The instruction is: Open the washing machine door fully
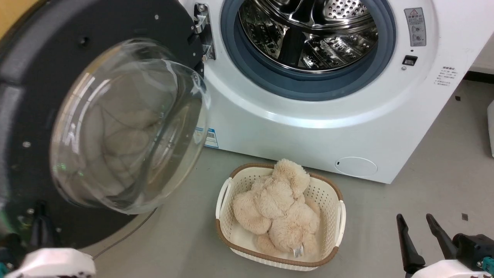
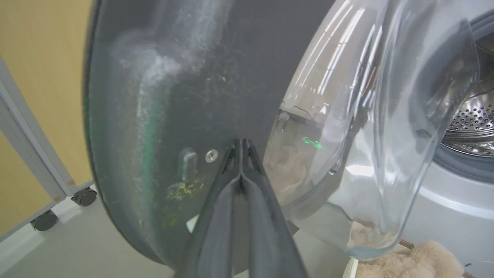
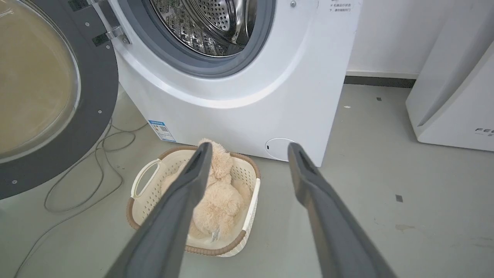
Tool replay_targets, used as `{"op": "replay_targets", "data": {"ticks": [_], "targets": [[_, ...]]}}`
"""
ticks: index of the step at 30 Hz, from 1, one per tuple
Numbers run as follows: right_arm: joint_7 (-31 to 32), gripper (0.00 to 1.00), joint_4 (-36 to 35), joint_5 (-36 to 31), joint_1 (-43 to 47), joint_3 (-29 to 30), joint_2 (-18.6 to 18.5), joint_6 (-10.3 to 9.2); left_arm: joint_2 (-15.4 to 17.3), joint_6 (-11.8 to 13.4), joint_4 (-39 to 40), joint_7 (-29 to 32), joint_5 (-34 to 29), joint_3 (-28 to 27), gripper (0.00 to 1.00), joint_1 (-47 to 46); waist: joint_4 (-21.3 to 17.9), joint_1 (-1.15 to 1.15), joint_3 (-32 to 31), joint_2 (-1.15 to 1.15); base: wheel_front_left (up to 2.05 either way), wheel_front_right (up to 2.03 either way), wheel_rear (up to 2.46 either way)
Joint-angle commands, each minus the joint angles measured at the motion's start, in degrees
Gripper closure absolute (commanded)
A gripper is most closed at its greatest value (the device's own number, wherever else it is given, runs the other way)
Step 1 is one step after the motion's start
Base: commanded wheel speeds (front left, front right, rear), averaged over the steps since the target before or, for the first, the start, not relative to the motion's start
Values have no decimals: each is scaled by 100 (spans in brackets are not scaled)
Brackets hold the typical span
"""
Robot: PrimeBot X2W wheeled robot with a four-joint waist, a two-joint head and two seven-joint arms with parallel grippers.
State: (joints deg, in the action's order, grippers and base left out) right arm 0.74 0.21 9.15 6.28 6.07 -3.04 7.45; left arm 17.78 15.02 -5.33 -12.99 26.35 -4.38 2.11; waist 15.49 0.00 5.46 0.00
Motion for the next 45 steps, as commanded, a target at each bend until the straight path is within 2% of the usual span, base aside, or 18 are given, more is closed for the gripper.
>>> {"op": "replay_targets", "data": {"ticks": [1,8,13,21,27,28,29,30,31,32,36,45], "targets": [[2,0,-33,13,-108,7,16,3,91,-48,-181,-59,47,-99,100,-182,-11,0,25,0,0,0,0],[19,0,-59,-12,-154,25,16,3,275,-313,-1203,-180,78,-376,100,-874,-44,0,89,0,0,0,0],[27,0,-45,-30,-153,8,16,3,259,-438,-1595,-197,-12,-534,100,-1074,-71,0,23,0,0,0,0],[-30,0,17,4,-45,3,16,3,-132,-517,-1236,-199,-338,-720,100,-567,-96,0,-251,0,0,0,0],[-73,0,28,-58,21,-31,16,3,-432,-523,-745,-200,-499,-547,100,71,-119,0,-406,0,0,0,0],[-84,0,27,-73,29,-32,16,3,-506,-500,-624,-200,-545,-478,91,212,-126,0,-432,0,0,0,0],[-86,0,26,-92,39,-33,16,3,-570,-476,-504,-196,-605,-391,66,350,-134,0,-449,0,0,0,0],[-87,0,24,-100,45,-37,16,3,-642,-456,-379,-188,-638,-317,45,470,-148,0,-465,0,0,0,0],[-95,0,14,-116,48,-38,16,3,-696,-435,-261,-168,-690,-232,4,579,-162,0,-480,0,0,0,0],[-98,0,1,-138,51,-39,16,3,-729,-418,-154,-133,-767,-128,0,679,-177,0,-490,0,0,0,0],[-79,0,-49,-209,54,-59,16,3,-841,-382,161,37,-1037,286,0,853,-291,0,-543,0,0,0,0],[11,0,-234,-402,38,-104,16,3,-1016,-641,287,242,-1426,1190,0,379,-817,0,-622,0,0,0,0]]}}
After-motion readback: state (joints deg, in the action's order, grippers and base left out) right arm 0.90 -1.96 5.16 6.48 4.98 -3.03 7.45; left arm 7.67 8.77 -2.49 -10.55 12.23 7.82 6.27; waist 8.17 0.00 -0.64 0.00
